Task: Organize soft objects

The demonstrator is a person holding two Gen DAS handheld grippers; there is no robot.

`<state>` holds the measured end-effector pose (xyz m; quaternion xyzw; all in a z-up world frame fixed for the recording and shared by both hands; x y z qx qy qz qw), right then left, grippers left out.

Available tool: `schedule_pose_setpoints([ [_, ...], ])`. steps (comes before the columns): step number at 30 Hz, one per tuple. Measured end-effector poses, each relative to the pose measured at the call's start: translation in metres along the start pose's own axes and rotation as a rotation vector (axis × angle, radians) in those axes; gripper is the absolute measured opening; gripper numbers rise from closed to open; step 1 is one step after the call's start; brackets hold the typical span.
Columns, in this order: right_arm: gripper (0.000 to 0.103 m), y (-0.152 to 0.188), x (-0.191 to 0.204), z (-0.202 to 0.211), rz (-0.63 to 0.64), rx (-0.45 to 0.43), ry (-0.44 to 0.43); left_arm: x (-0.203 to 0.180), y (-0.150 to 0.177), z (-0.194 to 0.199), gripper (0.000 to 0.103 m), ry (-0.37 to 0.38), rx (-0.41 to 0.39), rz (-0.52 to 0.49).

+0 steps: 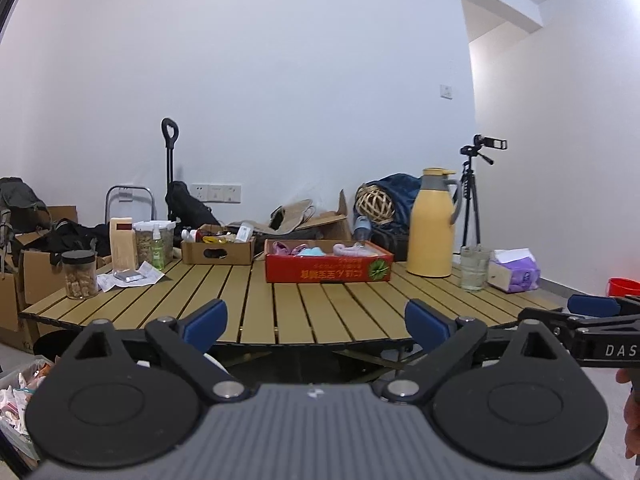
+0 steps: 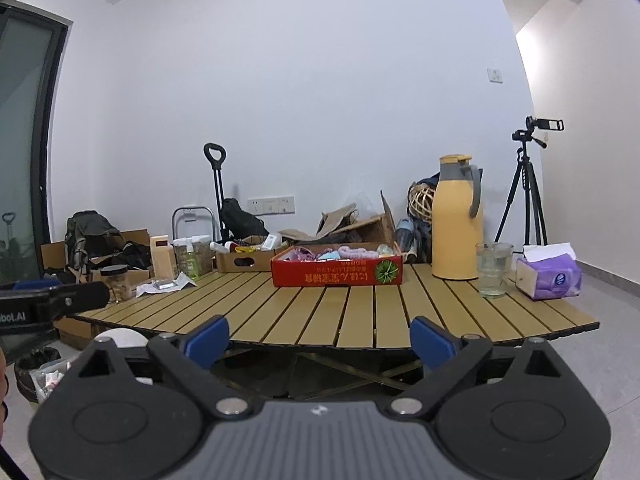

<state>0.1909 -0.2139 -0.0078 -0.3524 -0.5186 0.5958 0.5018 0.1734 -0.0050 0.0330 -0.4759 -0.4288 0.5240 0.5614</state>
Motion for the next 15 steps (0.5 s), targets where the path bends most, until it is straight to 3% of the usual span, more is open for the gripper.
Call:
schedule_pose_setpoints([
  [4,0.103,0.004,0.004,0.021,-0.003,-0.013,-0.008,-0.005,0.004,0.021,0.097,0.008,-0.011,-0.003],
  [15,0.103,0.009,0.019,0.05,0.021,-0.02,-0.027,-0.009,0.008,0.052,0.099,0.015,-0.037,-0.001],
])
Point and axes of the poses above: each gripper's, at about its wrist camera, not at the fingertips, and z roughly against the way its jaws point, x to its left, y to its underside, the point moved 9 cm from there along -z, roughly the way its jaws point, and after that the axes turned 2 degrees about x, right-handed, at the moved point
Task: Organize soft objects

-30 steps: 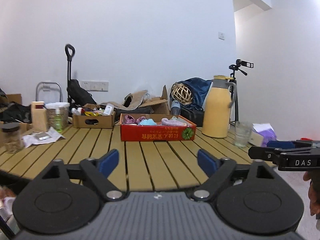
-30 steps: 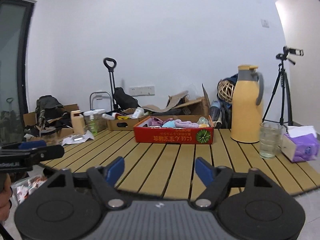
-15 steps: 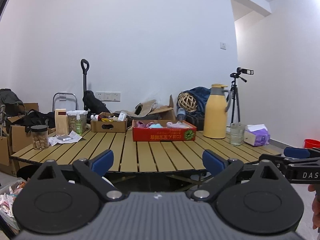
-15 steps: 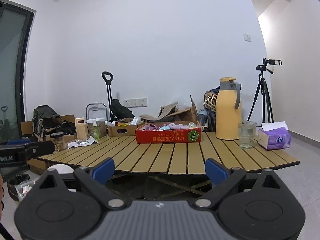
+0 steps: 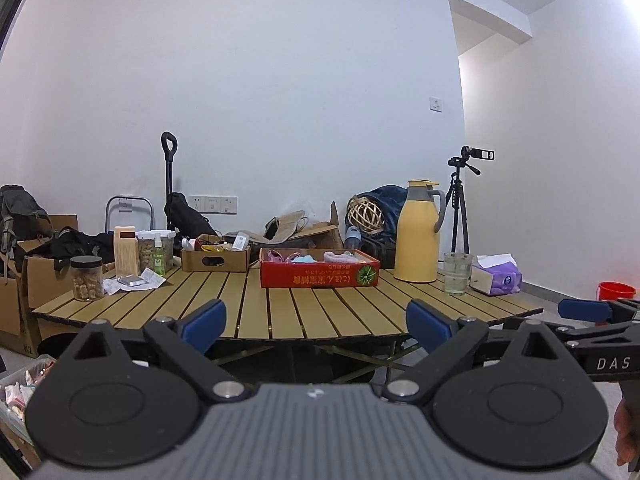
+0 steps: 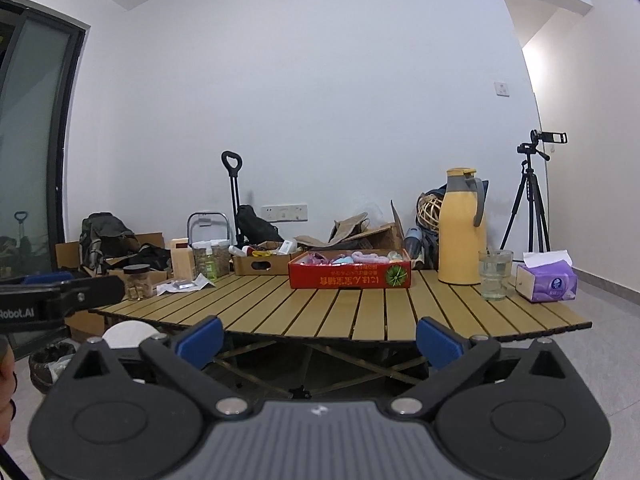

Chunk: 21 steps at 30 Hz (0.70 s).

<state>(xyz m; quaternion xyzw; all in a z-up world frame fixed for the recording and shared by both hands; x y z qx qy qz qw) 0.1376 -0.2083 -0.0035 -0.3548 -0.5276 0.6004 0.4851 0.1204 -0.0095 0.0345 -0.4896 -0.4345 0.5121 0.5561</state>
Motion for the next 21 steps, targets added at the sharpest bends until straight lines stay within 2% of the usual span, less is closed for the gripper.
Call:
schedule_pose_setpoints([
  [11,0.103,0.004,0.011,0.019,0.006,0.004,-0.01,-0.003,0.002,0.025,0.1,0.005,-0.023,-0.007],
  [21,0.103,0.003,0.01,0.022,-0.005,-0.007,-0.018,0.0,0.002,0.03,0.1,0.003,-0.029,-0.006],
])
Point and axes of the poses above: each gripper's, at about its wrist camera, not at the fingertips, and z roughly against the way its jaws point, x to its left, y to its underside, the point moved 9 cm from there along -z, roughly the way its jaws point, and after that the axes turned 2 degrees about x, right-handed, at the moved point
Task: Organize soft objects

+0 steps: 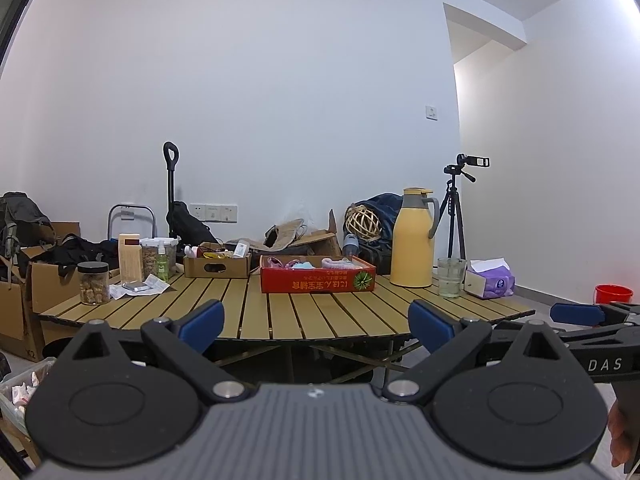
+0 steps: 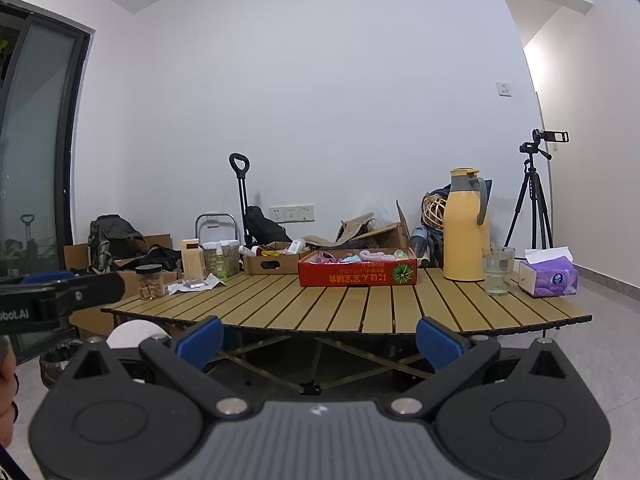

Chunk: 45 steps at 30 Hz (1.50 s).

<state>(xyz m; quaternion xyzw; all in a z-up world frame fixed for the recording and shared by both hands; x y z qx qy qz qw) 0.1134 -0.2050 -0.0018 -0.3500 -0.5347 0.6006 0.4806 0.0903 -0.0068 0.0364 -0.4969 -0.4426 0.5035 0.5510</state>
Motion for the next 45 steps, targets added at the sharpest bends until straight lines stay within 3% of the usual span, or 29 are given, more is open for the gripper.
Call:
schedule_pose_setpoints([
  [45,0.103,-0.0012,0.0012,0.0,0.014,-0.024,-0.009,-0.003,-0.0077,0.0013,0.103,0.004,-0.021,-0.031],
])
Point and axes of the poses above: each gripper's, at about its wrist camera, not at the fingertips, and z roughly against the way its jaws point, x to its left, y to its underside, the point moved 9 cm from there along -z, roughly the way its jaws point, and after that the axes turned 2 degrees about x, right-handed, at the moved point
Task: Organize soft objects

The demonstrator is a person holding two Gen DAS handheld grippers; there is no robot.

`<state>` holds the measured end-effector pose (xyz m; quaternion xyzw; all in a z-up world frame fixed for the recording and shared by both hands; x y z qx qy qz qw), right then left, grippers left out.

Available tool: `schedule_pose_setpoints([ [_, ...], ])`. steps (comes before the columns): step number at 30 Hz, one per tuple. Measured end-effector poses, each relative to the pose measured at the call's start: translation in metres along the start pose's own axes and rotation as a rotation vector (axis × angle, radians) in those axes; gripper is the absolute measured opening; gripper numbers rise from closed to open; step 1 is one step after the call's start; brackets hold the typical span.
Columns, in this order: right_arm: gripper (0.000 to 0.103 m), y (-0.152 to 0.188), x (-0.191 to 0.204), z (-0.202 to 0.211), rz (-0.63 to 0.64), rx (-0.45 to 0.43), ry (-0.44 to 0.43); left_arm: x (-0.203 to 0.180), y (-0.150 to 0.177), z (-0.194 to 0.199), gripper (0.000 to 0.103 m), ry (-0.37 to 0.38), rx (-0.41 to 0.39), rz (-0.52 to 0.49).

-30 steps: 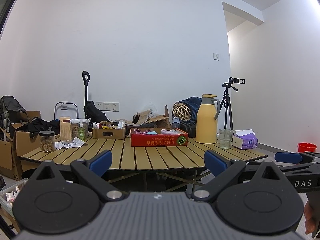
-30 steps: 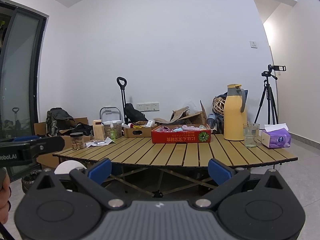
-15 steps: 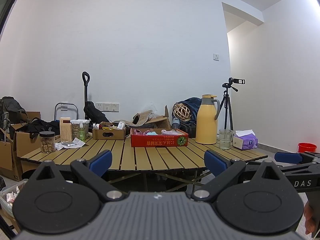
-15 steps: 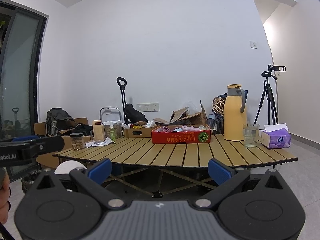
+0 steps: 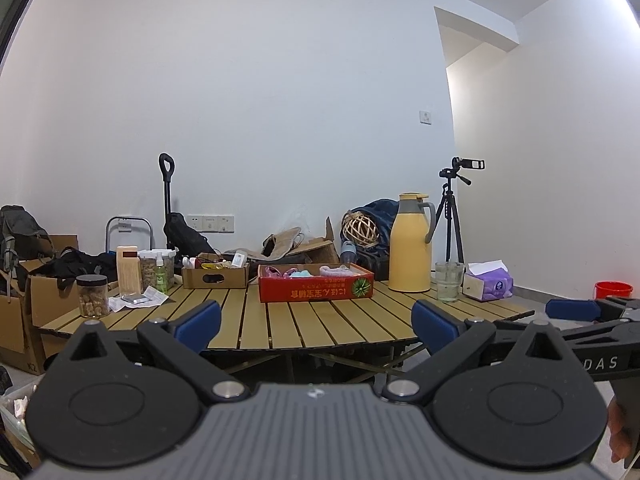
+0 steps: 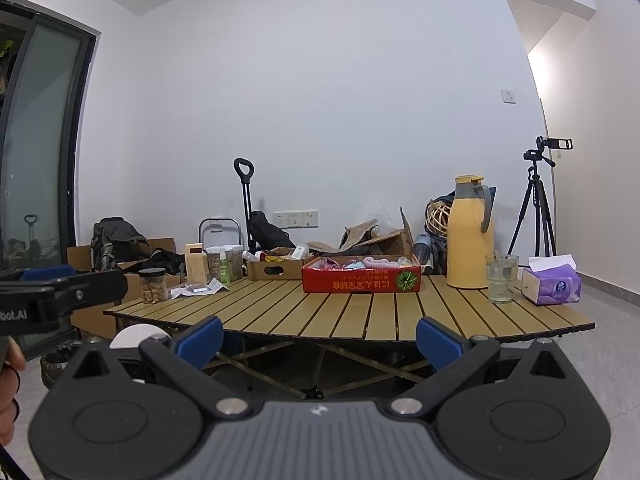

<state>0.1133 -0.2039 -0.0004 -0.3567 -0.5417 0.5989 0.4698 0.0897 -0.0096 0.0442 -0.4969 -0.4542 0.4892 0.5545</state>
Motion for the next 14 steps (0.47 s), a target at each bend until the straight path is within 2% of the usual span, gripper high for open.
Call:
schedule_pose_setpoints([
  [14,0.103,-0.0053,-0.0028,0.0008,0.004,-0.025,0.019,0.0039,-0.0011,-0.0009,0.103,-0.043,-0.017,0.019],
])
Point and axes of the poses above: each gripper's, at about its wrist camera, not at the fingertips, and z roughly against the way its jaws point, x to its left, y to its underside, the point moved 9 cm from there along -z, roughly the way its jaws point, and after that the axes turned 2 degrees about x, right-handed, at the moved point
